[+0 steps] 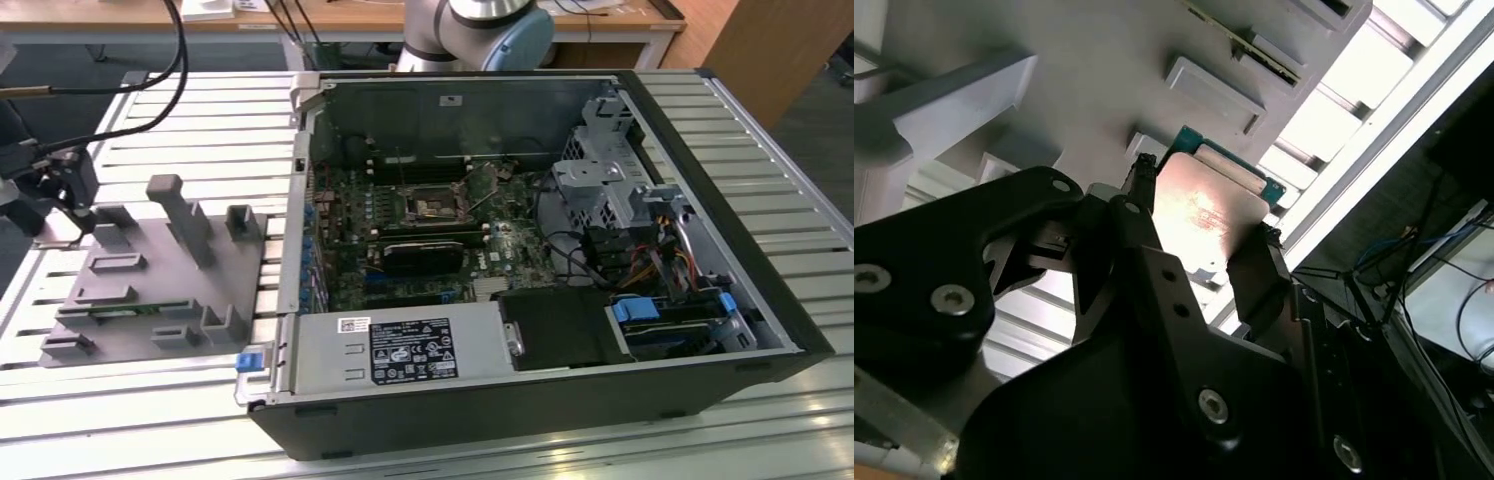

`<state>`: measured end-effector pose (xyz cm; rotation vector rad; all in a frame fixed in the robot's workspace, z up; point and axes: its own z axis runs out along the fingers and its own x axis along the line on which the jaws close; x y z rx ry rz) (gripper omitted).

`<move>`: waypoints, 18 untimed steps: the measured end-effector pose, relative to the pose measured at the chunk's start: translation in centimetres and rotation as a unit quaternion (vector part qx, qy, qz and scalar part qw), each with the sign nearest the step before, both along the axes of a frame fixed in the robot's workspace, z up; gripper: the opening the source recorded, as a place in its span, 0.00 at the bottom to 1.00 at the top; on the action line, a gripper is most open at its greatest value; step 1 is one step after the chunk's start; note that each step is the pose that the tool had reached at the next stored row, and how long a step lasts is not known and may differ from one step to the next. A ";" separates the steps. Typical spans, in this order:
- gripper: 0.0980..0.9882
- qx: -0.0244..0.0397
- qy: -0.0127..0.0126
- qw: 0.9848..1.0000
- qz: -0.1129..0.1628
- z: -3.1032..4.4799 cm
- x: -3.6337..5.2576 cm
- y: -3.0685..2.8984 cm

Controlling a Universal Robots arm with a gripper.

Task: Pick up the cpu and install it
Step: 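Pick up the cpu and move it towards the insertion slot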

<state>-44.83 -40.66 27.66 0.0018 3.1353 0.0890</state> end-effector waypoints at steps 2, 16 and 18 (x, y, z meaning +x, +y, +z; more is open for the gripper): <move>0.49 0.000 0.000 1.000 0.000 0.30 0.00 0.01; 0.49 0.002 -0.001 1.000 0.000 3.77 -0.01 0.04; 0.49 0.002 -0.001 1.000 0.000 4.42 -0.01 0.04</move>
